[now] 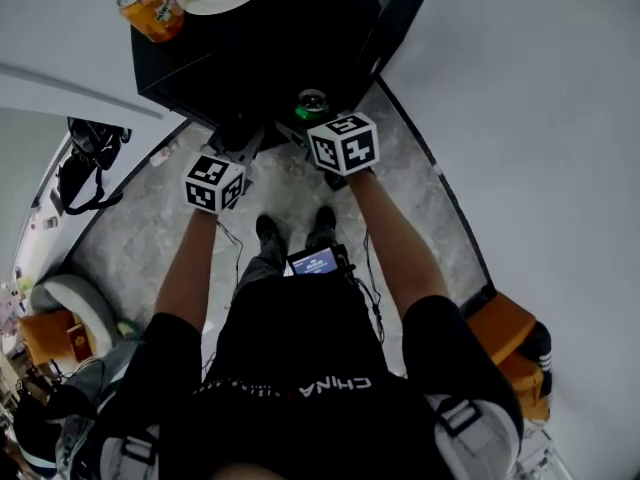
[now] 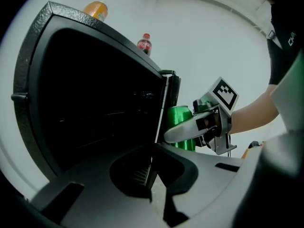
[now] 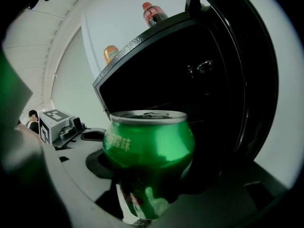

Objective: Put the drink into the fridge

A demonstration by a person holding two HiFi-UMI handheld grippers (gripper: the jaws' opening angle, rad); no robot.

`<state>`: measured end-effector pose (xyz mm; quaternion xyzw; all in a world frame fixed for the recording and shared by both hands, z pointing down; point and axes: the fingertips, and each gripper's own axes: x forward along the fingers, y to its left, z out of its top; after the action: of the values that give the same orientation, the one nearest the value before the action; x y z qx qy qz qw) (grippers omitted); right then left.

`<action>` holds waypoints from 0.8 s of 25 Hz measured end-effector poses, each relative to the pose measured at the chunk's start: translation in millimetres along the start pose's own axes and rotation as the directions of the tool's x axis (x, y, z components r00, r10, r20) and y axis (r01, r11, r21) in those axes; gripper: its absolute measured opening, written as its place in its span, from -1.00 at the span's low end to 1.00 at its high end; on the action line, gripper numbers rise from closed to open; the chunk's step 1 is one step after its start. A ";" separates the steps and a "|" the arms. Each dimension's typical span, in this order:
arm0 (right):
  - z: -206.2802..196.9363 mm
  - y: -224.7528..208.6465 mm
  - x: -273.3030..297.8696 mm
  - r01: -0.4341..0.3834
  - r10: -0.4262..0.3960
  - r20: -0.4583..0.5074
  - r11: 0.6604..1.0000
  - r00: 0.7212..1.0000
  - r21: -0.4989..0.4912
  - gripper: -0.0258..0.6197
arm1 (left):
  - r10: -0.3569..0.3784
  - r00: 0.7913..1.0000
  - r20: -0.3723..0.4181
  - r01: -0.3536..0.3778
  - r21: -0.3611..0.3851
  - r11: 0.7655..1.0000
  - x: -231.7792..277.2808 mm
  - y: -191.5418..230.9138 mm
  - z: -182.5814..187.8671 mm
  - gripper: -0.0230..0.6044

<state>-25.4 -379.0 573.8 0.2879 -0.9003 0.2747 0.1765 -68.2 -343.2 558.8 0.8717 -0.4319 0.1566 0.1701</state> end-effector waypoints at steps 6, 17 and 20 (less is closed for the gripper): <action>0.8 -24.6 29.2 0.006 -0.006 0.005 1.000 1.000 -0.028 0.16 | 0.065 0.998 0.014 -0.065 -0.042 0.997 26.9 20.4 -6.3 -0.89; 5.2 -65.4 106.2 0.038 -0.034 0.040 0.993 0.999 -0.110 0.16 | 0.259 0.965 0.050 -0.249 -0.151 0.957 64.8 78.8 -38.8 -0.89; 1.4 -78.0 132.1 0.055 -0.050 0.041 0.989 0.998 -0.136 0.16 | 0.289 0.956 0.049 -0.278 -0.169 0.946 74.2 95.0 -51.2 -0.89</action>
<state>-79.6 -488.8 666.2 0.3039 -0.9123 0.2018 0.1861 -108.4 -427.0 651.1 0.7892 -0.5698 0.1124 0.1997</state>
